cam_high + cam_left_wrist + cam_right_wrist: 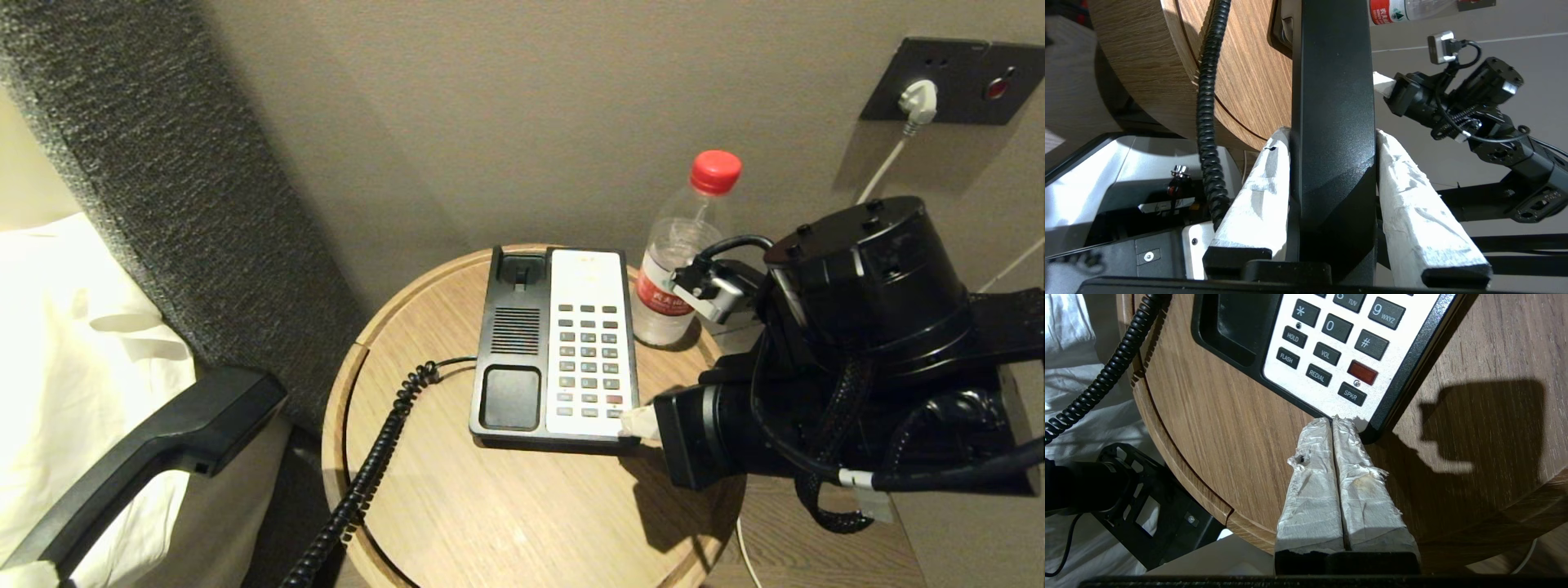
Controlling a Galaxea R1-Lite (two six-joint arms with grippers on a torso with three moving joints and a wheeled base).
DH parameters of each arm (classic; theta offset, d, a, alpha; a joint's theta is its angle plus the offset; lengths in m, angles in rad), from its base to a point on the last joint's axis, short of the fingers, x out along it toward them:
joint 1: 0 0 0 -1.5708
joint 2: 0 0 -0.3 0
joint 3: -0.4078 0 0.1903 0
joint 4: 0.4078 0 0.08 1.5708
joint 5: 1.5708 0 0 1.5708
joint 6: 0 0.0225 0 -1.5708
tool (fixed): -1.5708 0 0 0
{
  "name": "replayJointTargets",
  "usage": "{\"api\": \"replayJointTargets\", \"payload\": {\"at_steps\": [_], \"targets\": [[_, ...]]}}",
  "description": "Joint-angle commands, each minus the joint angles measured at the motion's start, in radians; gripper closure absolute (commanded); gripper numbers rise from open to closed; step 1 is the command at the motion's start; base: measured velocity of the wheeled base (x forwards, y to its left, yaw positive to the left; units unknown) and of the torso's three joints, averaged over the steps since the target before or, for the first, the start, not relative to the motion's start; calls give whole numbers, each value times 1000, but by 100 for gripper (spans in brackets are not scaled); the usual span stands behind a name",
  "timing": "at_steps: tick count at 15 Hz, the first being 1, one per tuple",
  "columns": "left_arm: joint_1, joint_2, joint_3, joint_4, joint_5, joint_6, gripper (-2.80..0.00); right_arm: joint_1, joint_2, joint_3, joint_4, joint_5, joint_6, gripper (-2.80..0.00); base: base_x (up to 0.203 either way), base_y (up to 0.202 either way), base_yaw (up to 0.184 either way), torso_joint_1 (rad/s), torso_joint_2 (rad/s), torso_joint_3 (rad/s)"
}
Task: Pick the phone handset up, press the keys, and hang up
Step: Dial the number
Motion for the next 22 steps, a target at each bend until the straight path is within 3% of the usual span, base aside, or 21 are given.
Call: {"api": "replayJointTargets", "payload": {"at_steps": [1, 22], "targets": [[0, -8, 5, 4, -2, -6, 0, -1, 14, 0, -1, -1, 2, 0, 0, 0, 0, 0, 0, 0], [0, -22, 22, 4, -11, -4, 0, -35, 65, -25, -19, -11, -1, 0, 0, 0, 0, 0, 0, 0]]}}
